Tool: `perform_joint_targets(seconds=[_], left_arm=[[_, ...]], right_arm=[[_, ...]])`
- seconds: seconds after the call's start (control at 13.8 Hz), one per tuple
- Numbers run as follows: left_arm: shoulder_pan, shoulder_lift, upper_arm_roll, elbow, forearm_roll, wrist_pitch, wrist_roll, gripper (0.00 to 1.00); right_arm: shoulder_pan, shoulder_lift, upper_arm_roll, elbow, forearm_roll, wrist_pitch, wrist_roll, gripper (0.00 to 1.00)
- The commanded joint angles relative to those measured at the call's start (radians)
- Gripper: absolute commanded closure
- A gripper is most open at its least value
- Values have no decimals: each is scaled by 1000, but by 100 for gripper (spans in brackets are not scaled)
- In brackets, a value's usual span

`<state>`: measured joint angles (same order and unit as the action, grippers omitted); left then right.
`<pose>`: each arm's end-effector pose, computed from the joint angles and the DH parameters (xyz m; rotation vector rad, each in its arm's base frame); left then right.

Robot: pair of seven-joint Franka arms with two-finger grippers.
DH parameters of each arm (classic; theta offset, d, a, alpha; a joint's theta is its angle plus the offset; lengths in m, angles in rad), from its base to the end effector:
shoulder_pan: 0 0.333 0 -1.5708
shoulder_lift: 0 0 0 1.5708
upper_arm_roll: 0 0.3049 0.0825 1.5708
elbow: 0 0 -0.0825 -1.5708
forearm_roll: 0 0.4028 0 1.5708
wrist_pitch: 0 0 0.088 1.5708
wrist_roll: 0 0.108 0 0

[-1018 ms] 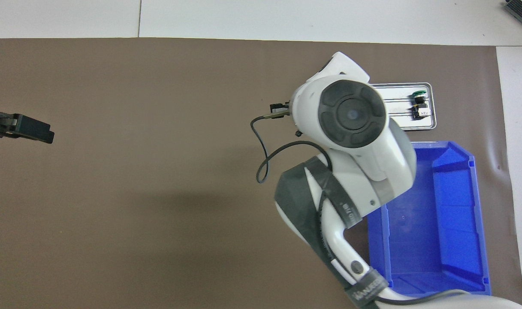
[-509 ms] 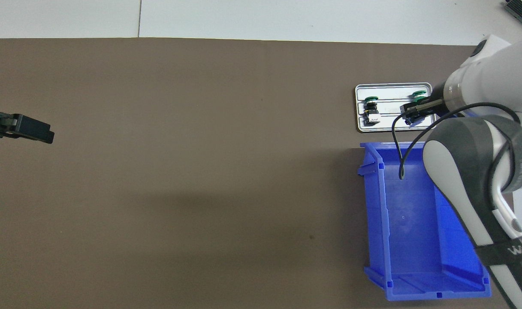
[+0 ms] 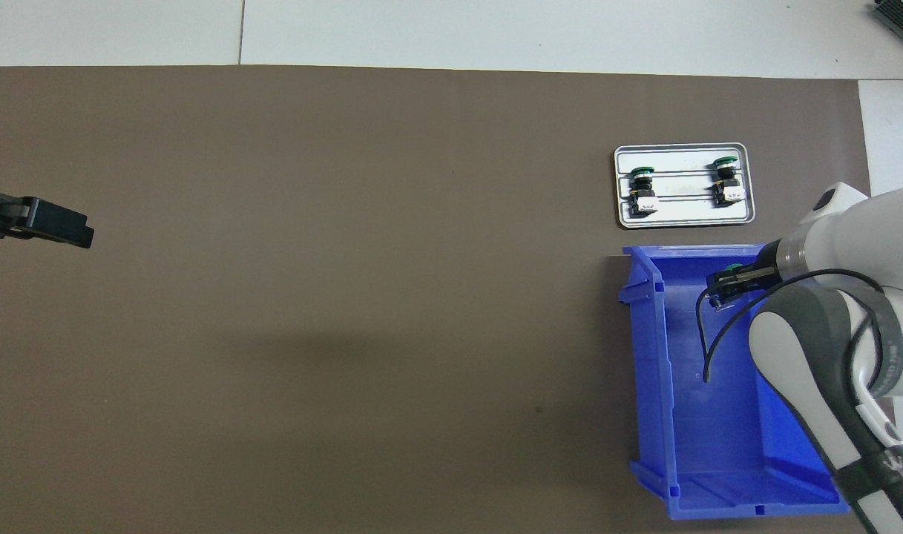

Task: Place and press button with both arms
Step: 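Carry the block with the right gripper and lower it into the blue bin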

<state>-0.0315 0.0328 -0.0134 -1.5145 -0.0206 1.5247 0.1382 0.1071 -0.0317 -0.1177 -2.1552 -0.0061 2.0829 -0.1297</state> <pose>0.5781 -0.0281 0.6170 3.1062 -0.2863 -0.0337 0.5425 -0.0062 0.3875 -3.1337 -0.1919 0.0641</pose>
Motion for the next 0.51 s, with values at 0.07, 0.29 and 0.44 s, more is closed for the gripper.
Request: perform_joint_targets(seconds=[0.07, 0.29, 0.44], left_arm=[[12, -20, -7, -21, 14, -6, 3, 0], [12, -19, -7, -19, 14, -6, 3, 0], [12, -20, -7, -21, 14, -6, 3, 0]], right_arm=[[-32, -37, 15, -89, 35, 36, 7, 100], [-38, -39, 15, -140, 35, 72, 9, 100], [-35, -37, 15, -144, 35, 127, 10, 100]])
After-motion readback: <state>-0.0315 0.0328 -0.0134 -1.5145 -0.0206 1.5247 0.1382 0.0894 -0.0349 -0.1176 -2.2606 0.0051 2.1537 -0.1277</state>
